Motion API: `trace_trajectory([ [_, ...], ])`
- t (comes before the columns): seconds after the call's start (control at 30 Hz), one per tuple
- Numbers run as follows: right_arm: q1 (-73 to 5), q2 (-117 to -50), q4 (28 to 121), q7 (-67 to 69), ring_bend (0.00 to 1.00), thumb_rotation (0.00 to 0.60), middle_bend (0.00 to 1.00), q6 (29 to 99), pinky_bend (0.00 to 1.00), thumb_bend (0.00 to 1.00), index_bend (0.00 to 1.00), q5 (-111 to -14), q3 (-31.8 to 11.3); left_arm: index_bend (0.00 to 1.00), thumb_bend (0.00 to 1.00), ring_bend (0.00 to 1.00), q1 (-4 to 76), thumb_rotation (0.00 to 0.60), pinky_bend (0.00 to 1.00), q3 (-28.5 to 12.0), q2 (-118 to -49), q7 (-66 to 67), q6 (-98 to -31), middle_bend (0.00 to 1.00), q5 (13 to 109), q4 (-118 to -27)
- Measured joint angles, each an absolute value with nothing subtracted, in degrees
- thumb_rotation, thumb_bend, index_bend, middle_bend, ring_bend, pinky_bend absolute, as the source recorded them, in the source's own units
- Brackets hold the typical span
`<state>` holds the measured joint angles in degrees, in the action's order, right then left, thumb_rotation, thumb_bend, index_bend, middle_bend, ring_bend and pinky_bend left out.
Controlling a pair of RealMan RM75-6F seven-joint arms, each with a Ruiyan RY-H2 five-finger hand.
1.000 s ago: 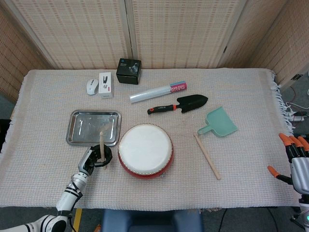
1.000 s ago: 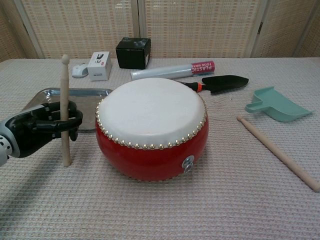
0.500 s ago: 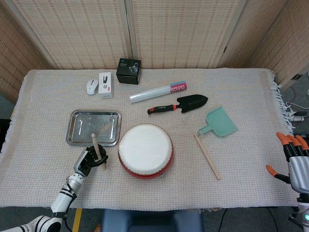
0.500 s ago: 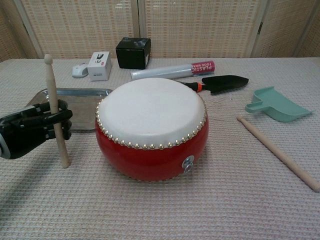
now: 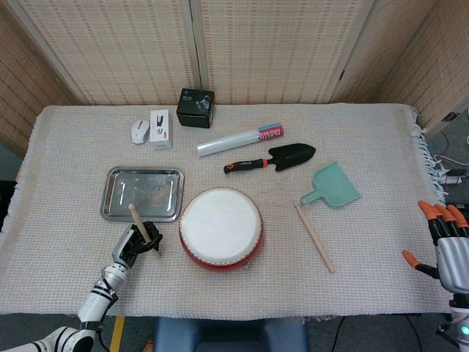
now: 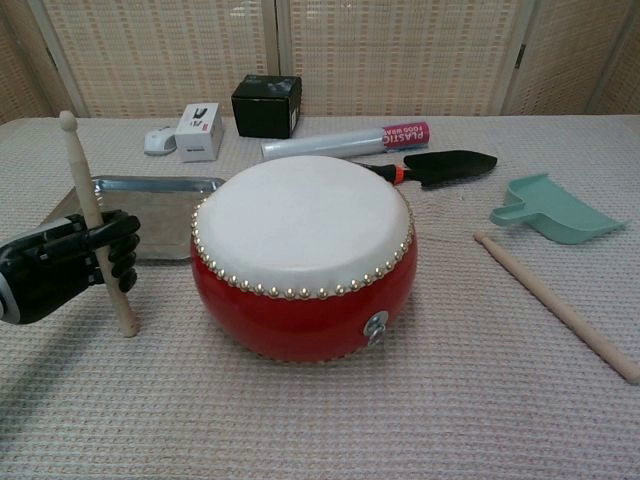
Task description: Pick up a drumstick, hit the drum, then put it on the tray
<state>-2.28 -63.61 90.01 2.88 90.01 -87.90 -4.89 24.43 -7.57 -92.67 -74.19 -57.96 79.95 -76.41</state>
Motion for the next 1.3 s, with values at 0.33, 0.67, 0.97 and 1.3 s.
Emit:
trace_trajectory([
  [0.33, -2.5, -63.6, 90.3, 2.6, 0.0, 0.6, 0.12, 90.1, 0.08, 0.16, 0.07, -88.1, -5.0, 0.72, 0.24, 0.76, 24.6, 0.474, 0.73, -7.7, -93.5, -72.4, -57.5, 0.81, 79.5, -74.8],
  [0.67, -2.3, -63.5, 90.8, 2.2, 0.0, 0.6, 0.12, 90.3, 0.08, 0.16, 0.07, -88.1, -5.0, 0.75, 0.25, 0.78, 24.7, 0.586, 0.75, -7.3, -94.4, -71.9, -57.2, 0.83, 79.9, -73.0],
  [0.97, -2.1, -63.5, 91.0, 2.0, 0.0, 0.6, 0.12, 90.6, 0.08, 0.16, 0.07, -88.1, -4.9, 0.78, 0.26, 0.8, 24.2, 0.6, 0.78, -7.1, -96.0, -71.3, -57.7, 0.86, 79.6, -71.0],
  [1.3, -2.0, -63.3, 91.6, 1.4, 0.0, 0.6, 0.12, 90.8, 0.08, 0.16, 0.07, -88.2, -4.9, 0.8, 0.26, 0.8, 22.7, 0.6, 0.78, -6.1, -96.5, -73.6, -59.2, 0.86, 80.4, -69.3],
])
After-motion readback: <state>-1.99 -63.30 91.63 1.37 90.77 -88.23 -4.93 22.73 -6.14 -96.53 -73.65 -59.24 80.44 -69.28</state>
